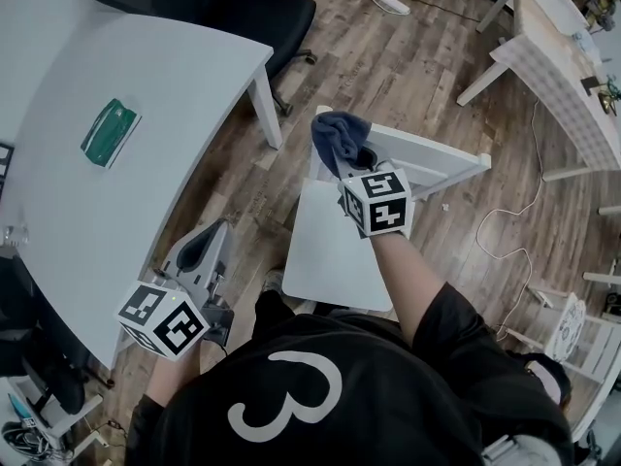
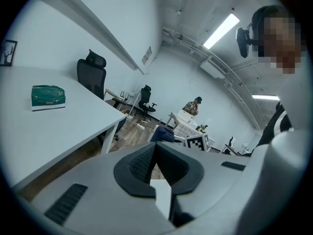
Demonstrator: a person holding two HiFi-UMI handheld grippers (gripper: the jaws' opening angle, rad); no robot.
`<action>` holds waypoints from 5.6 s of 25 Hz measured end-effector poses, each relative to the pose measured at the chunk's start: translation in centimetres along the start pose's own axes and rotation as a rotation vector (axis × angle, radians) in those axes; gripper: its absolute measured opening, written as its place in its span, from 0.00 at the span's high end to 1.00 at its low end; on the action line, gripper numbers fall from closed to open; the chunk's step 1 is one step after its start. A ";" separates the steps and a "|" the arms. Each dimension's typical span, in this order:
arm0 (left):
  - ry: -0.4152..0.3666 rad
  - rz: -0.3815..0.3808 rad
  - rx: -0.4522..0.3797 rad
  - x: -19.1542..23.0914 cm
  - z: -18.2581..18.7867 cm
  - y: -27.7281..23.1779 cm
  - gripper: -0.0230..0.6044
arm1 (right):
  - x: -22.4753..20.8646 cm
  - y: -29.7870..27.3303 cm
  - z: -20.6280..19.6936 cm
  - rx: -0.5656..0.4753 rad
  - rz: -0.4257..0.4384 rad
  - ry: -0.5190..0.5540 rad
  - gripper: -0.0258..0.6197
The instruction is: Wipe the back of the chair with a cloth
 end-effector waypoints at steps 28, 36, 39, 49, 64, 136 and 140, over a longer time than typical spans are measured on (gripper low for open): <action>-0.026 -0.037 0.044 -3.3 -1.1 -1.4 0.94 | -4.4 2.1 -1.3 -0.030 -0.123 -0.096 0.88; -0.044 -0.081 0.058 -5.4 -1.2 -3.2 0.94 | -7.4 4.4 -1.8 -0.045 -0.163 -0.122 0.88; -0.052 -0.100 0.062 -6.5 -1.2 -4.0 0.94 | -8.8 5.6 -1.9 -0.054 -0.181 -0.131 0.88; -0.074 -0.168 0.079 -10.4 -1.8 -6.7 0.94 | -14.5 10.2 -2.6 -0.088 -0.261 -0.171 0.88; -0.110 -0.237 0.109 -16.4 -2.2 -9.9 0.94 | -20.5 15.3 -3.8 -0.132 -0.315 -0.229 0.88; -0.056 -0.224 0.220 4.9 -4.1 -3.8 0.94 | -0.8 -3.7 -5.4 -0.120 -0.229 -0.175 0.88; -0.052 -0.209 0.222 3.8 -4.3 -3.8 0.94 | -1.3 -3.2 -5.4 -0.117 -0.206 -0.172 0.88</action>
Point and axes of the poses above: the fingertips, and each gripper's own axes: y backward along the fingers, x to its left, z out of its top, the point moved 4 cm from there along y, backward along the fingers, and after that the axes turned 14 degrees about -y, right-handed, at the moved point
